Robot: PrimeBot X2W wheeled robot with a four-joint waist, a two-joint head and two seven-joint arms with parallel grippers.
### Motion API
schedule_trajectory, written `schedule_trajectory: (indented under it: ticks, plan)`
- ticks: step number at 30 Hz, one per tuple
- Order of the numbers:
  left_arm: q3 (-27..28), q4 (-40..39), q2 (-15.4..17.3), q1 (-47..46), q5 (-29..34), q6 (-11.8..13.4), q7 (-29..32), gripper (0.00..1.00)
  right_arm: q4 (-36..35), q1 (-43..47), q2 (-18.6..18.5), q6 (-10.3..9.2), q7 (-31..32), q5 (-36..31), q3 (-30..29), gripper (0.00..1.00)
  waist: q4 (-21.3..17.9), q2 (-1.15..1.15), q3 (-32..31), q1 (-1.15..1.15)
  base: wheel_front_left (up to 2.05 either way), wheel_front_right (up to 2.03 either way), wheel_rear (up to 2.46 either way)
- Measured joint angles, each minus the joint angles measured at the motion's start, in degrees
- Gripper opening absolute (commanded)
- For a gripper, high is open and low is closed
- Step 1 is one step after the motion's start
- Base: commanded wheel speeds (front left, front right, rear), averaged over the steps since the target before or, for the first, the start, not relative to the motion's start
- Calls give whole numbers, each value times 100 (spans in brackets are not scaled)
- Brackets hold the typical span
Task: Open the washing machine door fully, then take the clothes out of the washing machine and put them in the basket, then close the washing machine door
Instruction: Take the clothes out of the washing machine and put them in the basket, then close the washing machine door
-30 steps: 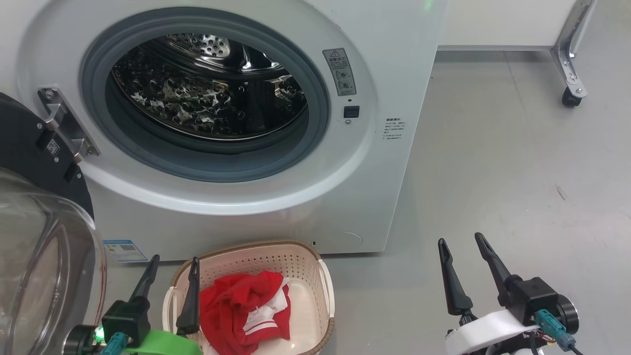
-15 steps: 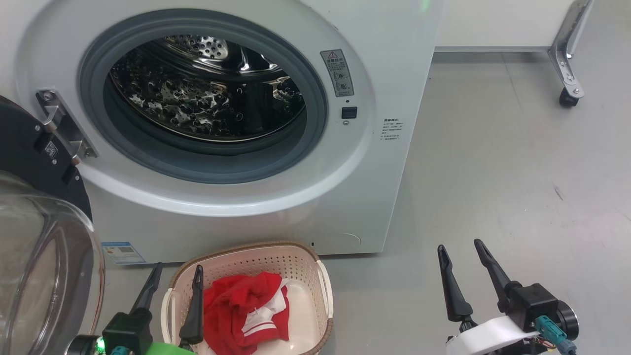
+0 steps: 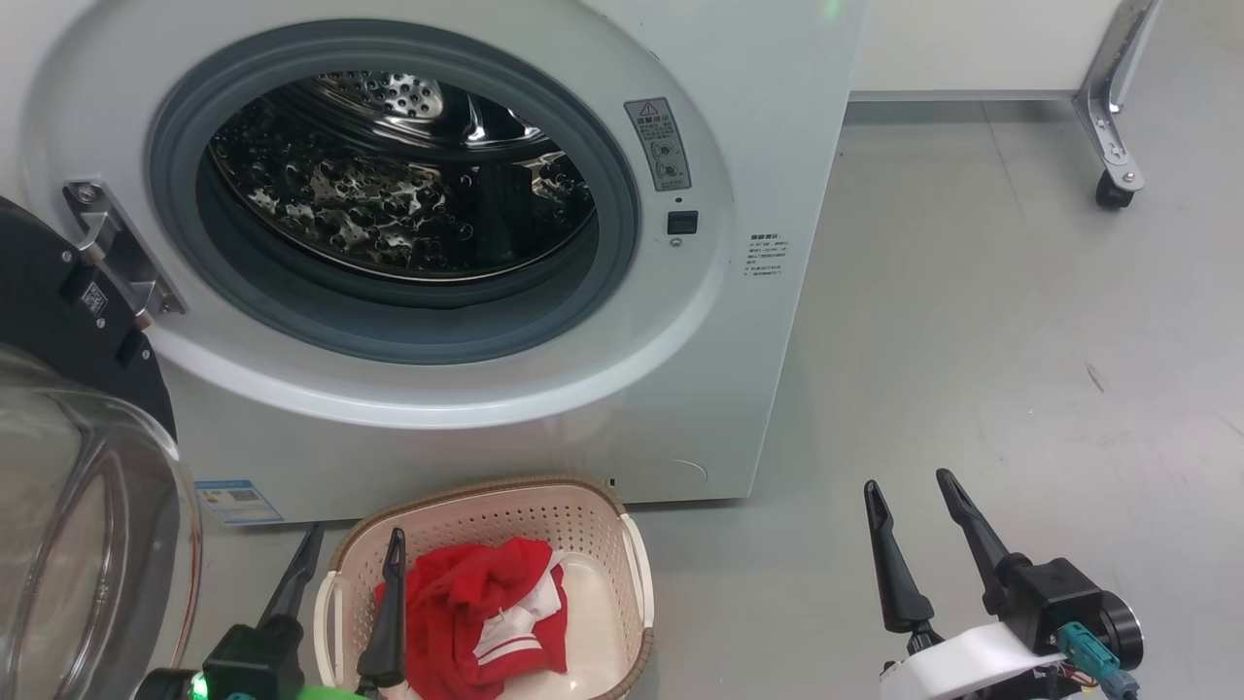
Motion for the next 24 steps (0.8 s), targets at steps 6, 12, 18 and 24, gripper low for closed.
schedule_trajectory:
  ticks: [6,12,18,24]
  plan:
    - [-19,-145,11,22,41,4,53,100,-13,3,0,0,0,0,-8,100,-7,0,2,0,-17,17,0]
    - [-23,-289,22,112,67,29,107,100,-29,21,2,1,0,0,-9,100,-13,0,2,0,-37,37,0]
    - [-23,-407,23,144,91,53,109,100,-54,23,3,0,0,0,-8,100,-23,0,9,0,-62,62,0]
    - [-24,-512,26,151,91,54,160,100,-60,23,3,-5,0,3,-7,100,-27,0,23,0,-87,87,0]
